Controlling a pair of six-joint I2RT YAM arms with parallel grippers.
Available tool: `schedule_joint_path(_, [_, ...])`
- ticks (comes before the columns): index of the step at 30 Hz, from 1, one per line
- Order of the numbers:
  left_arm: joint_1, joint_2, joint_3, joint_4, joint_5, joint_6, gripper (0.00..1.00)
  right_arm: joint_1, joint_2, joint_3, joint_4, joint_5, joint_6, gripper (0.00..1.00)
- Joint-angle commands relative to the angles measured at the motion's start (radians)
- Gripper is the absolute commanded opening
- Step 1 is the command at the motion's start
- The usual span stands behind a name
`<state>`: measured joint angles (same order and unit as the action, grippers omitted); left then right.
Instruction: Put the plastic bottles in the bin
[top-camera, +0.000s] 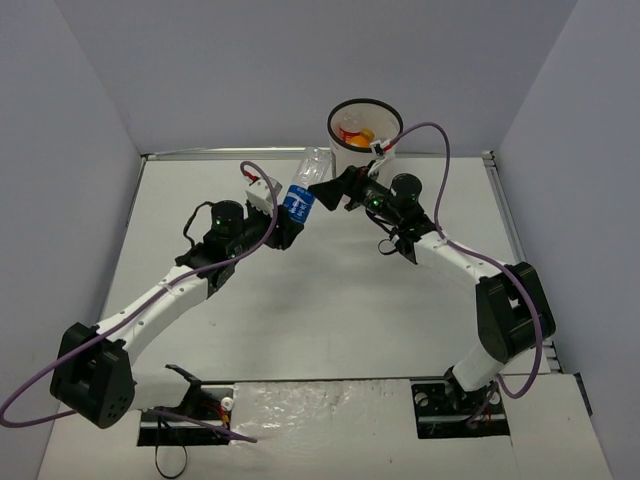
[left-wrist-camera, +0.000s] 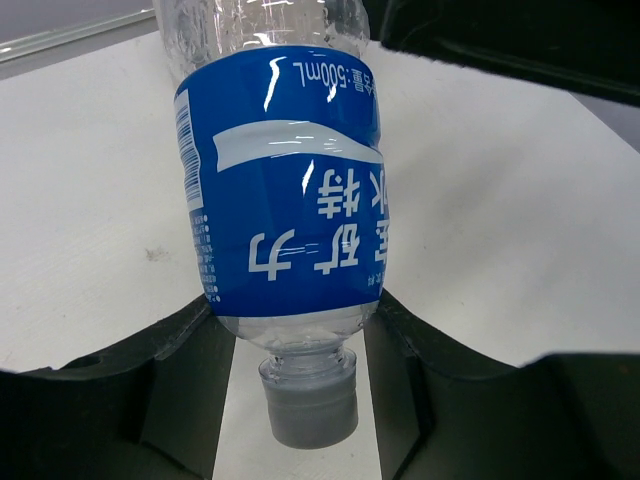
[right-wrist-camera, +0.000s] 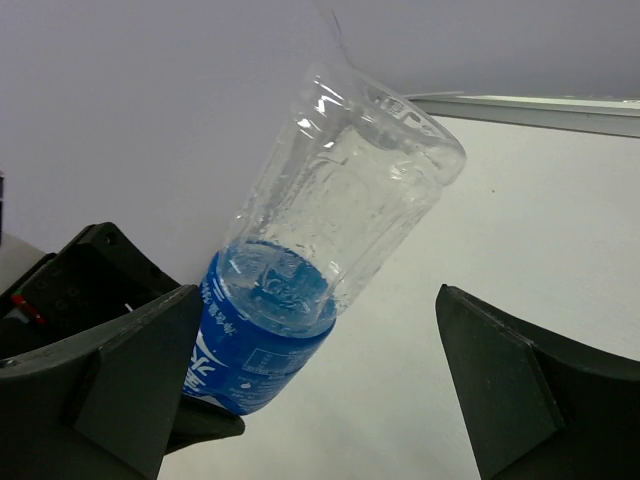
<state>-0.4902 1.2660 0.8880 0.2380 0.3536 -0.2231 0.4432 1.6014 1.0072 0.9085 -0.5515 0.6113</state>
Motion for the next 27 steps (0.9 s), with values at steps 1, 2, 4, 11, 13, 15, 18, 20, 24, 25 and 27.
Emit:
schedule_joint_path(1, [-0.011,-0.034,0.081,0.066,0.037,0.035,0.00,0.015,-0.079,0.029,0.020,0.039,-0.055,1.00])
schedule_joint_path(2, [-0.017,-0.035,0.082,0.067,0.046,0.038,0.00,0.018,-0.075,0.034,0.022,0.040,-0.060,1.00])
schedule_joint_path(4, [-0.025,-0.036,0.083,0.065,0.053,0.039,0.00,0.023,-0.066,0.045,0.028,0.041,-0.063,1.00])
schedule_joint_path(11, [-0.054,-0.045,0.086,0.048,0.063,0.037,0.00,0.044,-0.004,0.110,0.085,0.025,-0.038,0.98])
schedule_joint_path(13, [-0.063,-0.057,0.082,0.049,0.069,0.036,0.00,0.045,0.005,0.121,0.107,0.025,-0.031,0.89])
schedule_joint_path(15, [-0.070,-0.063,0.081,0.040,0.059,0.033,0.00,0.045,0.011,0.123,0.120,0.025,-0.015,0.70])
schedule_joint_path(18, [-0.073,-0.063,0.097,0.015,0.021,0.031,0.00,0.046,0.011,0.129,0.133,0.019,-0.002,0.28])
schedule_joint_path(20, [-0.073,-0.053,0.111,0.004,0.014,0.034,0.03,0.046,0.009,0.138,0.097,0.018,-0.026,0.22])
schedule_joint_path(24, [-0.074,-0.047,0.127,-0.031,-0.002,0.032,0.81,0.046,-0.011,0.170,0.014,0.063,-0.098,0.19])
schedule_joint_path(25, [-0.074,-0.048,0.134,-0.043,-0.015,0.030,0.95,0.045,-0.019,0.190,-0.047,0.087,-0.138,0.19])
schedule_joint_path(27, [-0.076,-0.049,0.142,-0.079,-0.042,0.028,0.97,0.042,-0.033,0.222,-0.117,0.149,-0.255,0.19])
